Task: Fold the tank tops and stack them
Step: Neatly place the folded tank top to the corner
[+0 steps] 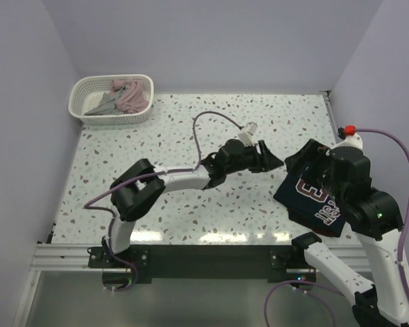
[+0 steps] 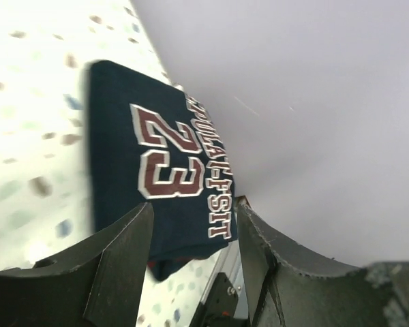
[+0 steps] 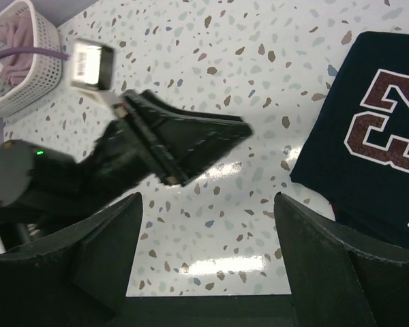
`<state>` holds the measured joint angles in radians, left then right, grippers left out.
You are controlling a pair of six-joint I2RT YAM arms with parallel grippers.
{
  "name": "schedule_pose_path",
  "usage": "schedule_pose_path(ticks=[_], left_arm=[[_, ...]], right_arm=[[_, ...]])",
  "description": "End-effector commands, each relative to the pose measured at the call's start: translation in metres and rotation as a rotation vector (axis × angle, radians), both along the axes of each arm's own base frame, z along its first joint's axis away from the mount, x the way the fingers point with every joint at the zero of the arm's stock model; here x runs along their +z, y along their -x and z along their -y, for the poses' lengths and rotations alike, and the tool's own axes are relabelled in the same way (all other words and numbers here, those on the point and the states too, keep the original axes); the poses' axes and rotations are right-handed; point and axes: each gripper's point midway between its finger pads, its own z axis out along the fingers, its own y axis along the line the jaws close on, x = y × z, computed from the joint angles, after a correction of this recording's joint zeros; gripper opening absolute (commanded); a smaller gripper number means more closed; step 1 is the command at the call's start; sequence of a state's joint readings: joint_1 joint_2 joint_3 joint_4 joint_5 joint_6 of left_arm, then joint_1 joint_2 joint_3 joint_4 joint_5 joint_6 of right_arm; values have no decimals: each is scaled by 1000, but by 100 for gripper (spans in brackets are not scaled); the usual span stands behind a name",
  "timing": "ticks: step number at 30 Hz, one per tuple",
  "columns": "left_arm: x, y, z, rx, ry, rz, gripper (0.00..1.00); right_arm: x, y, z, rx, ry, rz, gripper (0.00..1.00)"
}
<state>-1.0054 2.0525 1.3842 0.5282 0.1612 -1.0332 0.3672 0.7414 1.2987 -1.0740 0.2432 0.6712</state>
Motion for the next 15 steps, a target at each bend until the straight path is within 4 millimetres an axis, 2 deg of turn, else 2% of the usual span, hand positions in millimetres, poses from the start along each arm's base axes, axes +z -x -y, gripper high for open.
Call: schedule_pose_path(ticks=[1,3,4,6,7,9,10,12,13,15], left_arm=[[53,-9,-60,108,30,127,57],[16,-13,-101,167,-127,82,57],[32,-20,-126,235,-144,97,57],[0,-15,-166,292,-315,54,57],[14,-21,-193,370,-335,73,57],[-9,-14,-234,408,-491,48,58],[5,-18,-258,463,-495,66,59],[-9,-11,-290,479,-578,57,60],[-3,-11,-307,505,-577,70,61],[-4,-5,-324,497,-624,81,62]], right_arm=[[-8,-18,-12,40,13,-5,81],[-18,-26,-18,64,21,-31,81],[-25,-31,-22,74,20,-37,81],[-36,-37,-27,101,31,-51,82],[-45,-42,-30,107,35,-59,82],[-55,-46,-31,114,47,-68,83],[-64,-50,-34,117,46,-68,83],[-73,-53,-34,110,40,-66,83],[-86,-56,-35,110,42,-78,84],[-104,-56,-34,104,53,-106,84]])
